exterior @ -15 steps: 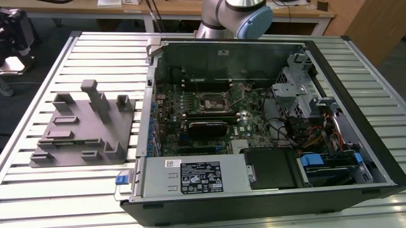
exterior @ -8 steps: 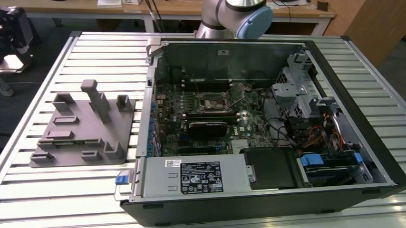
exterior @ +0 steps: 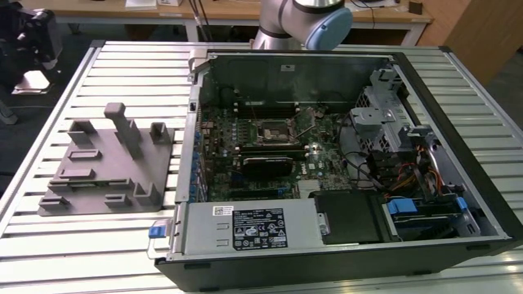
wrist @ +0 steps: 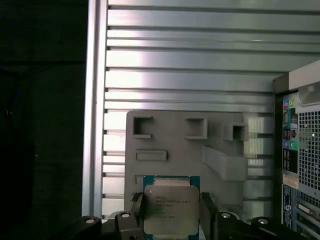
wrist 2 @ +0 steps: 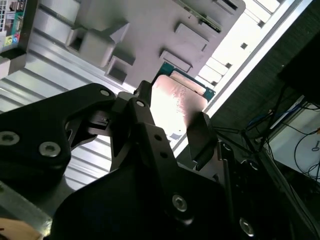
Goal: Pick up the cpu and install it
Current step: 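Pick up the cpu and move it towards the insertion slot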
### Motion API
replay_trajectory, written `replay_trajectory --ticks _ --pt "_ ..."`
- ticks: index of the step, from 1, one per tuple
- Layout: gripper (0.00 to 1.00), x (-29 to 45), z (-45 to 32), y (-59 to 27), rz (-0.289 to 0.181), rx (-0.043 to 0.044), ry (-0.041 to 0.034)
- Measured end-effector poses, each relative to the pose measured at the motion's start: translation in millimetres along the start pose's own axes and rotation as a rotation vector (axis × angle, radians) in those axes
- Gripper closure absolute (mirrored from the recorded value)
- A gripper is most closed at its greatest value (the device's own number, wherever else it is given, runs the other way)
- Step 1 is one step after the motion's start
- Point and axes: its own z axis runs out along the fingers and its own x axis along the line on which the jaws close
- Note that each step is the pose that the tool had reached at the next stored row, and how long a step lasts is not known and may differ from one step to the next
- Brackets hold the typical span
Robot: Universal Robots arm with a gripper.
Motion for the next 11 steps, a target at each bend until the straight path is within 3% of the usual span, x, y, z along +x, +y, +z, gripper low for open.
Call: replay_trajectory --ticks 11 --pt "0.47 -43.6 0.3 -0.3 0.000 0.0000 -0.0001"
